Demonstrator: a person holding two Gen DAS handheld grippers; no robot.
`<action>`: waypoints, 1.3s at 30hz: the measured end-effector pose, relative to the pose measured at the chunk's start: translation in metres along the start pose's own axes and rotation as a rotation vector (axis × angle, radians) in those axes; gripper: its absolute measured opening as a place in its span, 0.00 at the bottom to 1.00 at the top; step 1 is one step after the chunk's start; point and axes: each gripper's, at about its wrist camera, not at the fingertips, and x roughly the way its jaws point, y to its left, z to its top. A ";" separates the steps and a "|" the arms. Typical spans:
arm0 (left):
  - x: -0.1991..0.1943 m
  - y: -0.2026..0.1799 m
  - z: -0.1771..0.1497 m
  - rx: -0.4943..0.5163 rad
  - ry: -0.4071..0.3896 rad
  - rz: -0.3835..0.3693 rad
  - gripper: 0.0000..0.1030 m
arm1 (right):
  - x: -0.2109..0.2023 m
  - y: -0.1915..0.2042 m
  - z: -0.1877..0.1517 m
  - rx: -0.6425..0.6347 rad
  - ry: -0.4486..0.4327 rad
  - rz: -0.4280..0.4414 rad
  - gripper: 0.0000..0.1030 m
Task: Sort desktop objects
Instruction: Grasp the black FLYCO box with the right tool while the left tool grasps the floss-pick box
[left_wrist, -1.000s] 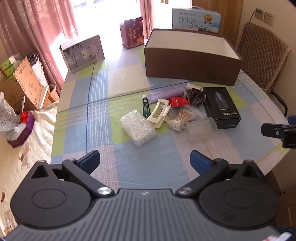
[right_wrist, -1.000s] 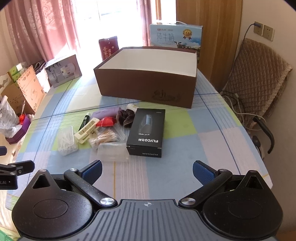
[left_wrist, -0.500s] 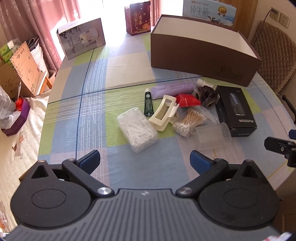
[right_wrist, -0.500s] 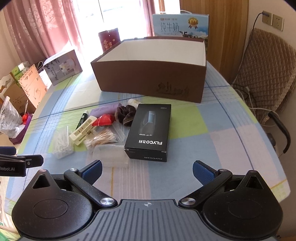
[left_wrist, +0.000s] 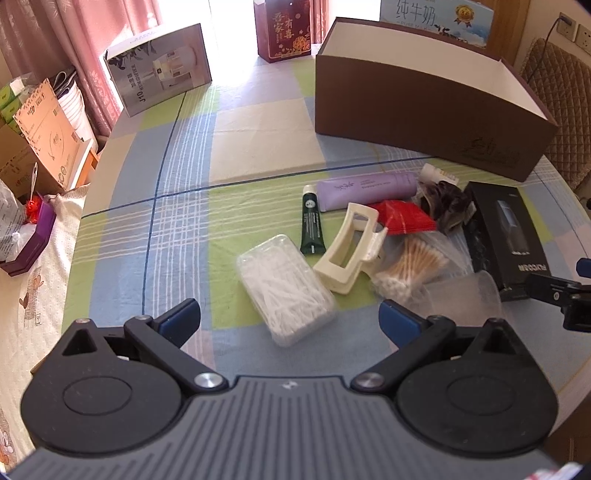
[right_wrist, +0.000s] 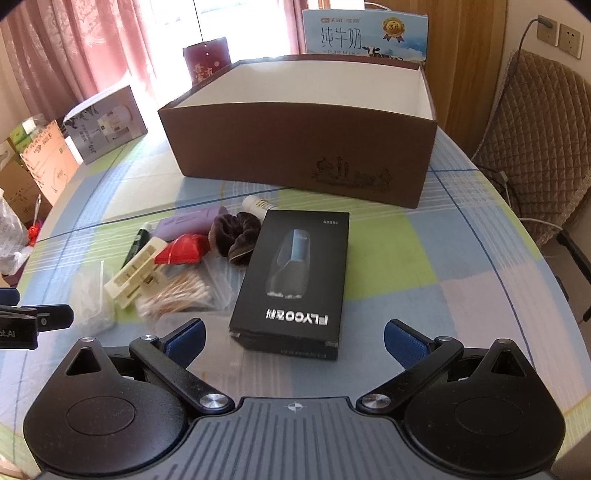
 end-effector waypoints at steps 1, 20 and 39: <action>0.003 0.000 0.002 0.000 0.003 0.001 0.98 | 0.003 0.001 0.001 -0.002 0.001 0.000 0.98; 0.029 0.005 0.006 -0.018 0.055 0.015 0.97 | 0.038 -0.003 0.006 -0.066 0.032 -0.035 0.76; 0.055 0.010 0.001 -0.001 0.044 -0.016 0.68 | 0.010 -0.070 -0.007 0.058 0.043 -0.135 0.75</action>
